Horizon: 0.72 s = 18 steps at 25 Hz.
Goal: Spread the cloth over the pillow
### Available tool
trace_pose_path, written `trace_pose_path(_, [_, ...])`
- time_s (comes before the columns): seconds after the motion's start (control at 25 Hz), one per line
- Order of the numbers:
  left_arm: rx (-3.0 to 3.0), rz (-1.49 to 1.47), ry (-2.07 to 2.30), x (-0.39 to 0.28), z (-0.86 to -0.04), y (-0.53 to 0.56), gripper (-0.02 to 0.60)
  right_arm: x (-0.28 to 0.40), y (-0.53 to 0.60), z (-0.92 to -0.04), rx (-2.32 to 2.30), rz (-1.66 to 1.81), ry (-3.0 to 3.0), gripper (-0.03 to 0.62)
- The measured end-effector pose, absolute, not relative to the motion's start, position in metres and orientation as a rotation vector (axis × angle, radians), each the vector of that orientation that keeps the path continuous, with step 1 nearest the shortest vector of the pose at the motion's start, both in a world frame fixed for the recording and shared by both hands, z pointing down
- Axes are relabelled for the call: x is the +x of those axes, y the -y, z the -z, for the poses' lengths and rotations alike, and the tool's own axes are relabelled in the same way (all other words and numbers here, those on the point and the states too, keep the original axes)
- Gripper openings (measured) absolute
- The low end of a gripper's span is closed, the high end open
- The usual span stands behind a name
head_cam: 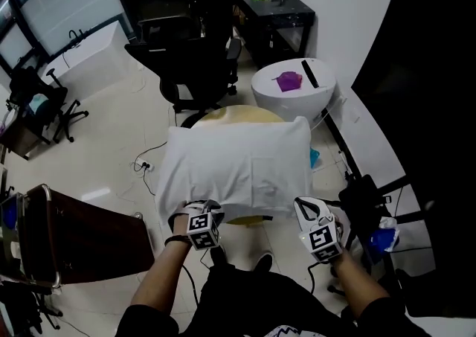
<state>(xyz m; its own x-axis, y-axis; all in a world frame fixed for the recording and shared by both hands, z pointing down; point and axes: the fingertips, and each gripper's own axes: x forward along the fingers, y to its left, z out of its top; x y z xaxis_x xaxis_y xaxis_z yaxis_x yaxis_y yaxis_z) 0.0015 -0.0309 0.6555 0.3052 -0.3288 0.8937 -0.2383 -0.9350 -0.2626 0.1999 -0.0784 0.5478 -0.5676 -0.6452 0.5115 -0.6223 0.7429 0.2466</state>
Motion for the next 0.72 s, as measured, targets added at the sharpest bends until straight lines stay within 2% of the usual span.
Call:
trace_pose_path(0.28, [-2.487, 1.595, -0.774, -0.074, -0.628, 0.015, 0.067, 0.122, 0.081, -0.531, 0.878, 0.047, 2.417, 0.006])
trace_pose_path(0.52, [-2.394, 1.676, -0.903, -0.162, -0.63, 0.004, 0.067, 0.038, 0.064, -0.523, 0.684, 0.21, 2.428, 0.016])
trace_pose_path(0.72, [-2.333, 1.723, -0.899, -0.194, -0.651, -0.002, 0.132, -0.025, 0.048, -0.534, 0.535, 0.275, 2.417, 0.076])
